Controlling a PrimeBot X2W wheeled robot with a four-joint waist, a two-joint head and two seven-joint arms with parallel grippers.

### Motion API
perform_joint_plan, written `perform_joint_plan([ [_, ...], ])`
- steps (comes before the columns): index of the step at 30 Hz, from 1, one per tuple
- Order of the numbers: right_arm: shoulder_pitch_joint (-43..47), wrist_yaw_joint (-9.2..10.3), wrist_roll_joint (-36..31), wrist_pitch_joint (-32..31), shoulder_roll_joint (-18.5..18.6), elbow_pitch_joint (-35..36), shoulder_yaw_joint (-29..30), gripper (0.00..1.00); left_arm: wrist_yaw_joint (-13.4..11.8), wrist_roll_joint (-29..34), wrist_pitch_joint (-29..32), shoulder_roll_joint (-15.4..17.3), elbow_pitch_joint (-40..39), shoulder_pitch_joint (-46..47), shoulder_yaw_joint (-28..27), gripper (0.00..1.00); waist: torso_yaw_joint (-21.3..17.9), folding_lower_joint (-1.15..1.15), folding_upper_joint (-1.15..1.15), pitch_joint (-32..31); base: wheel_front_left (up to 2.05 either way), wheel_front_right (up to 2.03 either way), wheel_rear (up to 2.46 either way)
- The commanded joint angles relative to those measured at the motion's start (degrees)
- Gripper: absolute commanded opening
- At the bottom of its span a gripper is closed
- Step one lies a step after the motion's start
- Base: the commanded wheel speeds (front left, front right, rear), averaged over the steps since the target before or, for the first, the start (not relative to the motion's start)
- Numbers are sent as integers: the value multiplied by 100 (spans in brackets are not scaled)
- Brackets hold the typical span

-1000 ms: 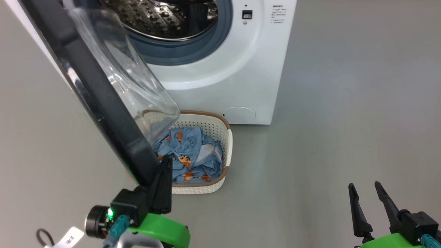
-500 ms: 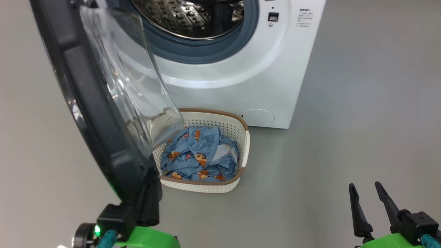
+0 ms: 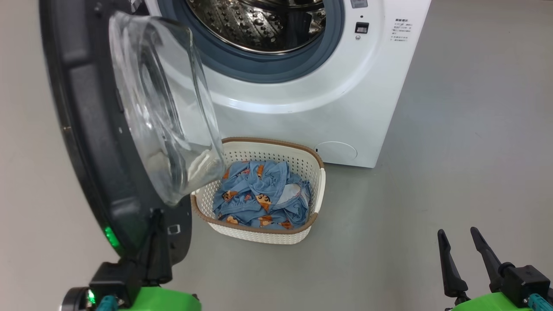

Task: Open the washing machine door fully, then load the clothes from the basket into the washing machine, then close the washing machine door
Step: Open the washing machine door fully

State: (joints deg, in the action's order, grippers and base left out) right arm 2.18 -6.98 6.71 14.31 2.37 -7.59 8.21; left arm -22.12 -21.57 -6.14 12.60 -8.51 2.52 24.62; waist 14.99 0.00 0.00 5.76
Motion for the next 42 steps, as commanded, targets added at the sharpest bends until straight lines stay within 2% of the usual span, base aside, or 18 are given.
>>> perform_joint_plan([
  [1, -88, -51, -37, 69, 51, 169, -145, 100, -121, -75, -73, 174, -145, 101, -368, 0, 6, 0, 0, 26, 0, 0, 0],
  [13, -159, -51, -33, 69, 51, 234, -133, 100, -417, -220, -329, 424, 6, 57, -1097, 0, -70, 0, 0, 184, 0, 0, 0],
  [22, -270, -51, -63, 69, 51, 308, -78, 100, -458, -416, -497, 628, 160, 143, -1630, 0, -79, 0, 0, 376, 0, 0, 0],
  [42, -607, -51, -171, 69, 51, 459, 1, 100, 83, -1018, -854, 1064, 1636, 962, -2904, 0, -101, 0, 0, 843, 0, 0, 0],
])
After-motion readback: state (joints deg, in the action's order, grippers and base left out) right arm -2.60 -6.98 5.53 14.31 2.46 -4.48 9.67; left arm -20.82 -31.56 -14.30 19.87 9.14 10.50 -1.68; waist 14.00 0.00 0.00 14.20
